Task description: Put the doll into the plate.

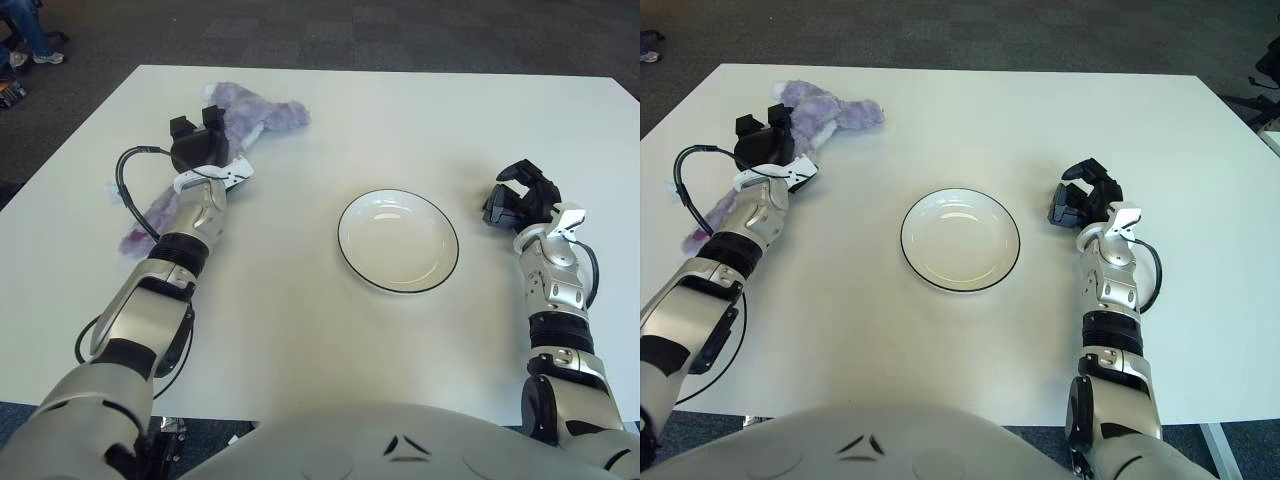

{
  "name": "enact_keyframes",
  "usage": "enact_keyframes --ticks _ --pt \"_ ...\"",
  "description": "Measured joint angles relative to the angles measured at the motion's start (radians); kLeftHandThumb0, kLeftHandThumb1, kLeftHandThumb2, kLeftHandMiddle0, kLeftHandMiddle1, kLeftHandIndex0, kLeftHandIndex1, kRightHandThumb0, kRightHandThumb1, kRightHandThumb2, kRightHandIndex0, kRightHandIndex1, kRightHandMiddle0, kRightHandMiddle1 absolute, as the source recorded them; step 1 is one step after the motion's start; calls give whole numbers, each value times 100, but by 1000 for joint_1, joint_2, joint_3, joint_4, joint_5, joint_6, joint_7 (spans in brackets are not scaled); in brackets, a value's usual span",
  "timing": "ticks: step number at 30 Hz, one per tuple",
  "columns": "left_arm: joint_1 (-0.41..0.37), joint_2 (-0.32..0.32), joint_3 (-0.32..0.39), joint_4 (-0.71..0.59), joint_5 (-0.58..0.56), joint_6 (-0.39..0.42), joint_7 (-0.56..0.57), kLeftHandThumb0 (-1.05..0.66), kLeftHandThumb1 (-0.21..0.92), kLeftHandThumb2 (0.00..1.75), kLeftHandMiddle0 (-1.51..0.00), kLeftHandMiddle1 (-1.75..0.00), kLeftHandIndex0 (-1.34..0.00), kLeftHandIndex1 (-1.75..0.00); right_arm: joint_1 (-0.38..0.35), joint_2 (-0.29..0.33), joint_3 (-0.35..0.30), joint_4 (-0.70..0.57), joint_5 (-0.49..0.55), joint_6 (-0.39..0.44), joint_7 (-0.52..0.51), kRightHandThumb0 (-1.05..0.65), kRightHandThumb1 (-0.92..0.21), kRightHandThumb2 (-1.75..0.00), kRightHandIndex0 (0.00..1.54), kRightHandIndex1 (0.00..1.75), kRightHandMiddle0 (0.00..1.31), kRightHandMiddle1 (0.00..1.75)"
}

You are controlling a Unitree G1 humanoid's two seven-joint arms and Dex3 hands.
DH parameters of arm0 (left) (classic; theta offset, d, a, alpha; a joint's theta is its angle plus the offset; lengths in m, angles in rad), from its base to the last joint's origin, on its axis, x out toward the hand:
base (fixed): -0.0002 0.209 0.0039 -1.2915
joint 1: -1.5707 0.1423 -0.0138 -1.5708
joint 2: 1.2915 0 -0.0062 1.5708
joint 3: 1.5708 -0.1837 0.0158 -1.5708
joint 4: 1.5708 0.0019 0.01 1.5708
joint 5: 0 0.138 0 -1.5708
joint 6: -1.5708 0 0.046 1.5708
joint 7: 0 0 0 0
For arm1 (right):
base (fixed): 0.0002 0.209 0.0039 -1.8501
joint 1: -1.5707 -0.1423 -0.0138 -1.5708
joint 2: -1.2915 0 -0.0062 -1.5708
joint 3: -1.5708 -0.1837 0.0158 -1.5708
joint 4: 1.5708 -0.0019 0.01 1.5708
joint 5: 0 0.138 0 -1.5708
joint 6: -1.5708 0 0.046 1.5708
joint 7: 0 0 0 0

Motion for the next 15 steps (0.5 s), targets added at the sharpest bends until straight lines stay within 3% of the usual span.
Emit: enact_keyframes --ticks 3,7,15 --pt "0 7 -11 -2 16 1 0 40 42 114 -47 -170 -33 -174 0 -3 0 1 0 0 0 0 -8 -159 81 172 55 175" --pt "0 15 -18 -4 23 2 0 45 34 126 -57 -173 -60 -174 -1 -4 0 1 0 0 0 0 -8 -159 81 172 55 175" --pt "-1 22 -24 -4 30 -2 1 50 24 140 -66 -175 -87 -175 -1 -6 0 1 0 0 0 0 -8 -158 80 171 55 175"
